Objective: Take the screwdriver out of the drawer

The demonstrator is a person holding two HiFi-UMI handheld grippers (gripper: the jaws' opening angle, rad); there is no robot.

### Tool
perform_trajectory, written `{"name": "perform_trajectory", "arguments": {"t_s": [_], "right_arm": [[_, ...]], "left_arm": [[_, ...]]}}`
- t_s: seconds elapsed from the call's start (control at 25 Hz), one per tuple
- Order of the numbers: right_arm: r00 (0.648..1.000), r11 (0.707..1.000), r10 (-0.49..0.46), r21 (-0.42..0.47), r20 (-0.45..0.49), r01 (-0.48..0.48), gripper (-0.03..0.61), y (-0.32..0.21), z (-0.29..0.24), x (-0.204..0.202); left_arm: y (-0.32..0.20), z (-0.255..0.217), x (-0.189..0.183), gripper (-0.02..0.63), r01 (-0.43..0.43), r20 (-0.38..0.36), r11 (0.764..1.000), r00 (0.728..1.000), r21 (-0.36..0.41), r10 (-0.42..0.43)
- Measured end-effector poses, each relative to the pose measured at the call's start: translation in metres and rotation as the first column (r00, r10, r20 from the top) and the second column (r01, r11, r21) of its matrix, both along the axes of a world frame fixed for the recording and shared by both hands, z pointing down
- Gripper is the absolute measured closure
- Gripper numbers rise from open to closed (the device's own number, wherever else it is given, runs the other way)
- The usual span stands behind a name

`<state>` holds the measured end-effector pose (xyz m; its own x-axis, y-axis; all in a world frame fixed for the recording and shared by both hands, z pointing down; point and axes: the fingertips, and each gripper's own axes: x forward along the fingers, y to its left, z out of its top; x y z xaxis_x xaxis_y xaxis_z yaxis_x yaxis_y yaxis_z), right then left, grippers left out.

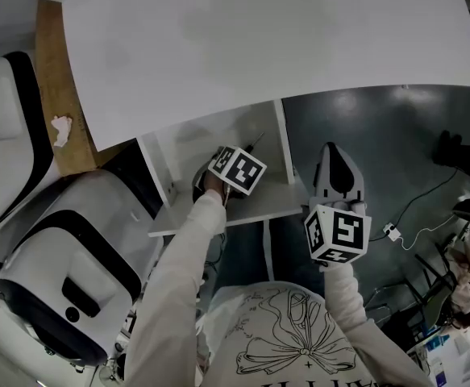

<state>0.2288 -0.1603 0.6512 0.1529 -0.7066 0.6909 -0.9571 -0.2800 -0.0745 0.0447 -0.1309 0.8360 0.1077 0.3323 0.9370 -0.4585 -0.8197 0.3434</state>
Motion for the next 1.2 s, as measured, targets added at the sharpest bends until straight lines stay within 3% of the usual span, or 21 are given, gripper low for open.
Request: {"name": "perform_trajectory", "arguments": {"t_s": [0.16, 0.44, 1.2], "right_arm": [[1.0, 1.0, 0.0, 0.004, -0.001, 0.0, 0.575, 0.001, -0.003, 0.001], [1.0, 0.999, -0.003, 0.034, -0.01, 0.003, 0.575, -0.003, -0.022, 0.002], [0.996, 0.98, -0.07, 0.185, -0.064, 0.08, 0.575, -0.027, -0.121, -0.023]], "left_arm": [[-0.002, -0.003, -0.003, 0.545, 0.029, -0.017, 0.999, 0.999, -0.013, -0.03], [-0.018, -0.027, -0.005, 0.545, 0.03, -0.043, 0.998, 0.999, 0.053, -0.027], [-0.035, -0.149, -0.003, 0.545, 0.113, -0.2, 0.975, 0.977, 0.191, -0.074]]}}
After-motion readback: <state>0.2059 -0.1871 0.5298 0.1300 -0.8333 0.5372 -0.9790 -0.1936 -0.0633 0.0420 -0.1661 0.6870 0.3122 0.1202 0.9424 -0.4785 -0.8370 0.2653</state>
